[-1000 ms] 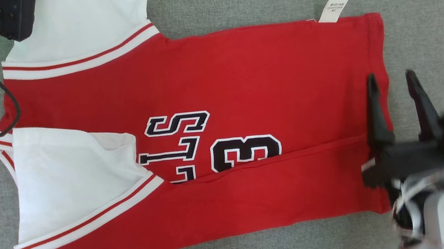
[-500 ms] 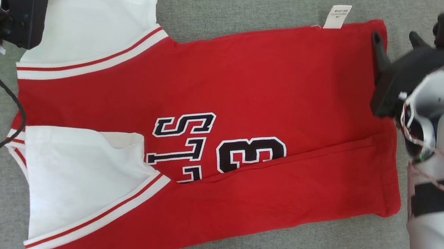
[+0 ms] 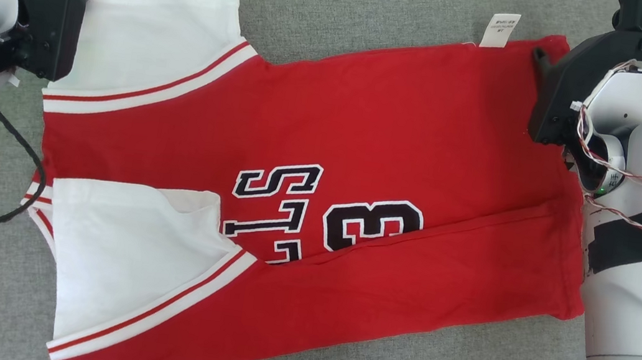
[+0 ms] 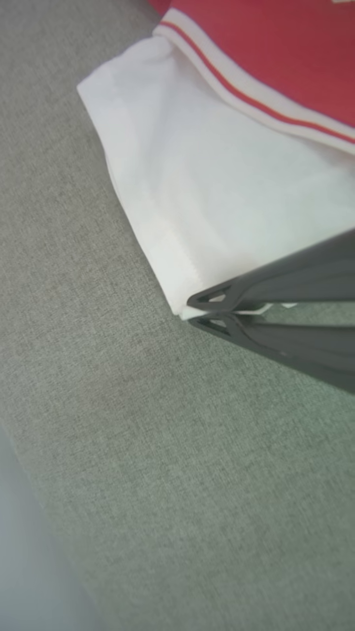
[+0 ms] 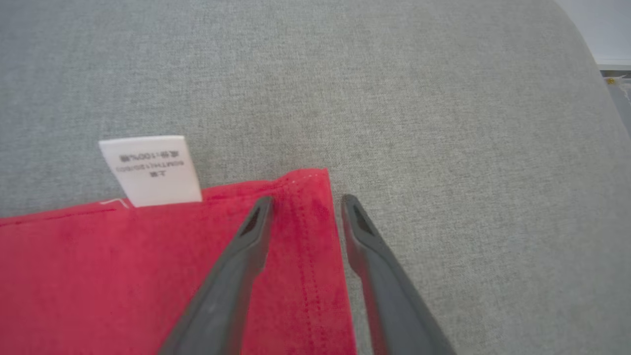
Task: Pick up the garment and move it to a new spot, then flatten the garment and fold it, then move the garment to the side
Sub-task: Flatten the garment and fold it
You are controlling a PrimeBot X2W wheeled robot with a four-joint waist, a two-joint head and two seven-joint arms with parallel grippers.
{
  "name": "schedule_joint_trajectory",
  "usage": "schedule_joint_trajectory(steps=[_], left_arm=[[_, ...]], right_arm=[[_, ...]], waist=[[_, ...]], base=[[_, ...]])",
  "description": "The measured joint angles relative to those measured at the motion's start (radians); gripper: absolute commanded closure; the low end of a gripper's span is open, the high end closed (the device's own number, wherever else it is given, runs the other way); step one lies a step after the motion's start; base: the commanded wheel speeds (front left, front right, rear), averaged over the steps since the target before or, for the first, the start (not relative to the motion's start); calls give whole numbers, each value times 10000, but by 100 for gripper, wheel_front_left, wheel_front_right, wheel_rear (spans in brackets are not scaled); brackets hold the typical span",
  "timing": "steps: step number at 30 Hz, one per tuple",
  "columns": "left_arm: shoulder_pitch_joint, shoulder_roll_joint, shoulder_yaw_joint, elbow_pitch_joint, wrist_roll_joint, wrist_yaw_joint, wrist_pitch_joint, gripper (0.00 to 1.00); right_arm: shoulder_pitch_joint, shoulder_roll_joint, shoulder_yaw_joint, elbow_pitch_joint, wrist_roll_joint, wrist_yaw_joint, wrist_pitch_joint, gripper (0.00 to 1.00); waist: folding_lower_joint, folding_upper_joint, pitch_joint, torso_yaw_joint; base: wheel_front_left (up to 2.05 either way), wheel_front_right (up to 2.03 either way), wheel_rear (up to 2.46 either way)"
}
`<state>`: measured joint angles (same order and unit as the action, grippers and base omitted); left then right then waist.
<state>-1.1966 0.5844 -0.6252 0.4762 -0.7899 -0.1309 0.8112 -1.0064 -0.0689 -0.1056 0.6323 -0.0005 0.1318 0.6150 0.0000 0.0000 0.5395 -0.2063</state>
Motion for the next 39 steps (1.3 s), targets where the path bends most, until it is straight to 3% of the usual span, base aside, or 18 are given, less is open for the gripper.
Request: schedule_joint_trajectory(steps=[2, 5, 8, 10, 16, 24, 34, 39], left_arm=[[-31, 12, -48, 8, -10, 0, 2, 100], [-60, 21, -127, 13, -38, 0, 15, 100], [-147, 35, -201, 15, -81, 0, 77, 100], [-163, 36, -259, 13, -111, 0, 75, 100], [-275, 81, -414, -176, -234, 0, -399, 100], [-472, 410, -792, -514, -639, -2, -1860, 100], [-729, 698, -1164, -585, -1300, -8, -3147, 100], [-422, 1149, -1361, -1346, -1856, -10, -3718, 100]], right_arm=[[-100, 25, -31, 148, -50, 0, 21, 51], [-269, 42, -73, 341, -180, 0, 61, 59], [-436, 58, -157, 527, -278, 0, 35, 75], [-515, 63, -186, 610, -370, 0, -29, 100], [-821, 81, -353, 756, -380, 0, -802, 100], [-915, -163, -1047, 928, 194, 0, -1948, 100], [-808, -525, -1275, 1129, 1369, 0, -2194, 100], [-272, -953, -961, 729, 2290, 0, -2082, 100]], waist=[[0, 0, 11, 14], [0, 1, 35, 41], [0, 0, 70, 71], [0, 0, 94, 93], [0, 0, 123, 159], [0, 0, -17, 353], [0, -1, -201, 713], [0, -1, -367, 874]], base=[[0, 0, 0], [0, 0, 0], [0, 0, 0], [0, 0, 0], [0, 0, 0], [0, 0, 0], [0, 0, 0], [0, 0, 0]])
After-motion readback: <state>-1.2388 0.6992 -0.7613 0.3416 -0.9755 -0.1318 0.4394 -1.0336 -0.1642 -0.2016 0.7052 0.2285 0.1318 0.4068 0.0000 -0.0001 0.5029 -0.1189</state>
